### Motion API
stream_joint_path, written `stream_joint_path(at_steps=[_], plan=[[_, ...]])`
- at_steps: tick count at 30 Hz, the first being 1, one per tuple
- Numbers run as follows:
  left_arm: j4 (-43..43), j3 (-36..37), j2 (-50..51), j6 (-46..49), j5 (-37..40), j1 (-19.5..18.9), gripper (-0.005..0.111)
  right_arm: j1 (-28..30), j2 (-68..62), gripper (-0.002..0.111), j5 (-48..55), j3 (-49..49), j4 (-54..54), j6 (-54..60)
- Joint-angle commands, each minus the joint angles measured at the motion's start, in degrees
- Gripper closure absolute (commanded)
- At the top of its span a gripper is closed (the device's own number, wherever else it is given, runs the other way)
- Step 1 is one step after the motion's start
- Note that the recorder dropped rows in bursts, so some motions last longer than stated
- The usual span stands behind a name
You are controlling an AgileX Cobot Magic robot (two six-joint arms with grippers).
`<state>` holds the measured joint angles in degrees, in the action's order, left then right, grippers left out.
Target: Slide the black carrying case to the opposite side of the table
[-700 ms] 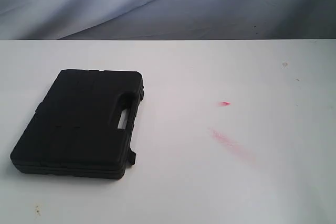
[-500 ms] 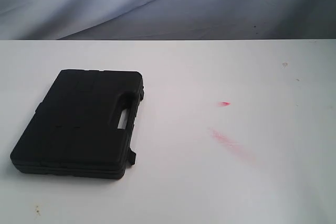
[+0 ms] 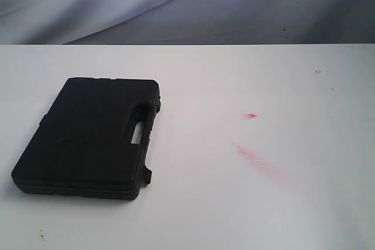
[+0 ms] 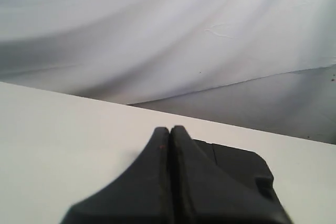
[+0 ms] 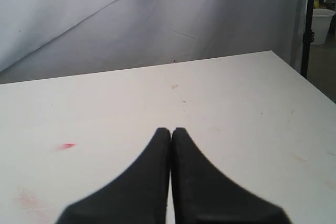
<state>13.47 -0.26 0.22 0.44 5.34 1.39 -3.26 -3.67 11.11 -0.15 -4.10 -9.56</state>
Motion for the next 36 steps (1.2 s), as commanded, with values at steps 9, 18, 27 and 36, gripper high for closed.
stream_joint_path(at_steps=[9,18,27,36], plan=[[0.6,0.3,-0.2,0.0,-20.9,-0.1,0.107,0.3,-0.1,0.108,-0.1,0.2,-0.7,0.1],[-21.0,-7.5,-0.2,-8.1,-22.8,-0.1,0.107,0.3,-0.1,0.108,-0.1,0.2,-0.7,0.1],[-25.2,-20.2,-0.2,-7.9,-12.4,-0.1,0.107,0.3,-0.1,0.108,-0.1,0.2,-0.7,0.1],[-24.7,-34.4,0.5,-8.8,11.5,-0.1,0.107,0.3,-0.1,0.108,-0.1,0.2,-0.7,0.1]])
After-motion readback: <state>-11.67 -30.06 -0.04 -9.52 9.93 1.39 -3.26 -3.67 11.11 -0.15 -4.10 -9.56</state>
